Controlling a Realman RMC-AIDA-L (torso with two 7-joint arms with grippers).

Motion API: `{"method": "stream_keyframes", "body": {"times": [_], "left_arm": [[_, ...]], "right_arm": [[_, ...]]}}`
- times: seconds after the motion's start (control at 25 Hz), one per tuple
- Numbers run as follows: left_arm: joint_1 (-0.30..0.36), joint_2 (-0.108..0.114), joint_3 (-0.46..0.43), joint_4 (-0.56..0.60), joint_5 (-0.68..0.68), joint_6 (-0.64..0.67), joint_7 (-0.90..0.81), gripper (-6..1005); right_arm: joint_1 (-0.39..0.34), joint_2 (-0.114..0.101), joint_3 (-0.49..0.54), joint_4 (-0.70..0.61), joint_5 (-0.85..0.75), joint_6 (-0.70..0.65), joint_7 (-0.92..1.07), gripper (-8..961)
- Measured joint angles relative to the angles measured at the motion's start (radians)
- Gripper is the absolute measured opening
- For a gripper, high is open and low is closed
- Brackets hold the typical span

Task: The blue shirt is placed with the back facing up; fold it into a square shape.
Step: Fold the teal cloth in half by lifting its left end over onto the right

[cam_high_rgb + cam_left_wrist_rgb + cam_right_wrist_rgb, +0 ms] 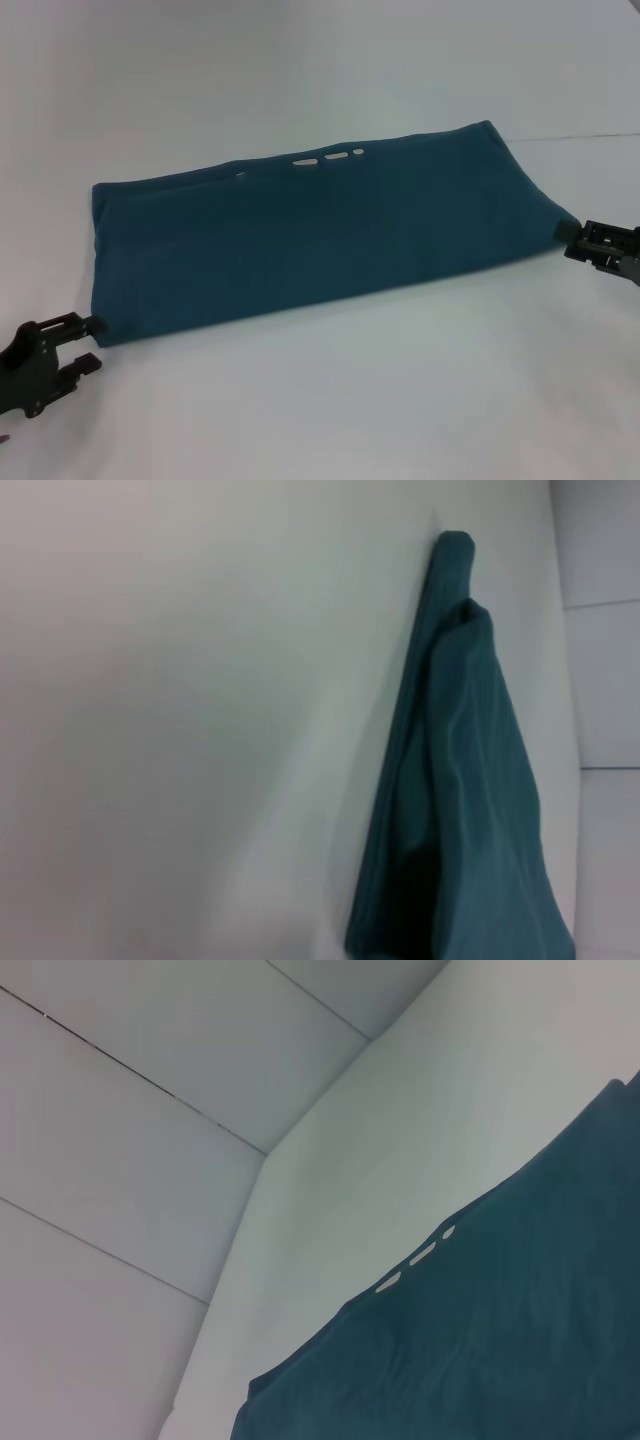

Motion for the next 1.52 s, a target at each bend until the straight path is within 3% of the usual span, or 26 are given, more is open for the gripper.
{"method": "stream_keyframes", "body": {"times": [0.8, 1.52], "left_arm": [[-0.027, -0.002, 0.000, -0.062, -0.011, -0.102, -0.004, 544], [-0.101, 0.007, 0.020, -0.126, -0.002, -0.188, -0.005, 545]], "right_arm": [[-0.005, 0.005, 0.000, 0.006, -0.001, 0.025, -0.001, 592], [-0.006, 0.003, 0.001, 0.006, 0.000, 0.029, -0.001, 594]]}}
